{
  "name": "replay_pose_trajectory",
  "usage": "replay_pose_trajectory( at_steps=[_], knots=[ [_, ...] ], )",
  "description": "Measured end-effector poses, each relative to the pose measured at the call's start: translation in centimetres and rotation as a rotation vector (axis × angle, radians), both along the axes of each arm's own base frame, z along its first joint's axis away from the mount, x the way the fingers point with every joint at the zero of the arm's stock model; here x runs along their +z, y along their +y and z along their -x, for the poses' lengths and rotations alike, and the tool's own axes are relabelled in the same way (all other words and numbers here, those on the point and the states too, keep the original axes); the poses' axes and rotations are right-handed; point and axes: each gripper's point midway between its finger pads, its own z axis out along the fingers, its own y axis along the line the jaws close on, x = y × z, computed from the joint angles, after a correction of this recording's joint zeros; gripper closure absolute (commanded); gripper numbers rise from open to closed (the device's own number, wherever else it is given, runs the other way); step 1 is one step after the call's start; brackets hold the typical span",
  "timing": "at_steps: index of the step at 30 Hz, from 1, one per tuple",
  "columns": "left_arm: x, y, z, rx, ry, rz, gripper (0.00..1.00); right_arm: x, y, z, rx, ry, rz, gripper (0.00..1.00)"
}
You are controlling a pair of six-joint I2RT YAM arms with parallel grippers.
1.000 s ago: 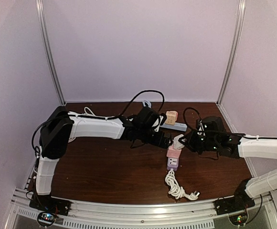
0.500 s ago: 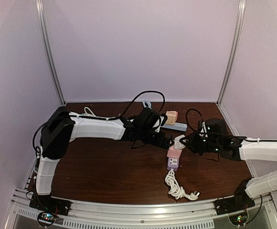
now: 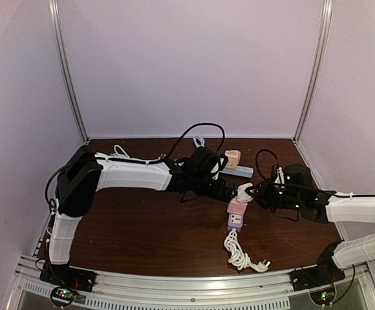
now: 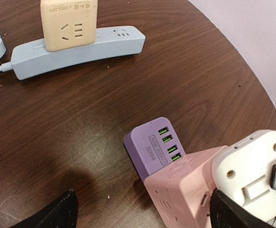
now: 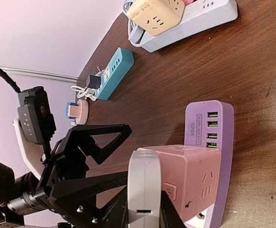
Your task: Pull the plug off the socket
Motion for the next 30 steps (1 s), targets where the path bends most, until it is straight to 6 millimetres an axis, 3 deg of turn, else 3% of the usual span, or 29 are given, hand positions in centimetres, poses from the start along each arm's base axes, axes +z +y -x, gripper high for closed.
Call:
replay_pose_trajectory(
  at_steps=[5,11,17,21,25,27,30],
  knots=[
    [0.0,0.0,0.0,0.007,-0.001,0.000,0.02,0.8,0.0,-0.1,-0.002,-0.022,-0.057,1.00],
    [0.0,0.0,0.0,0.011,-0.004,0.000,0.02,5.1,0.5,-0.6,0.011,-0.140,-0.170,1.00],
    [0.3,-0.1,-0.1,0.010,-0.003,-0.017,0.02,5.2,-0.3,-0.6,-0.006,-0.128,-0.086,1.00],
    [0.9,-0.5,-0.3,-0.001,-0.001,-0.045,0.02,6.6,-2.3,-1.9,-0.063,-0.146,0.055,1.00],
    [2.5,-1.1,-0.3,-0.019,-0.008,-0.031,0.02,7.8,-6.1,-3.6,-0.159,-0.158,0.225,1.00],
    [3.2,-1.3,-0.4,-0.025,-0.017,-0.020,0.03,7.4,-7.7,-4.1,-0.191,-0.145,0.315,1.00],
    [3.6,-1.0,-0.2,-0.029,-0.017,-0.027,0.02,5.4,-9.7,-4.6,-0.216,-0.079,0.484,1.00]
  ],
)
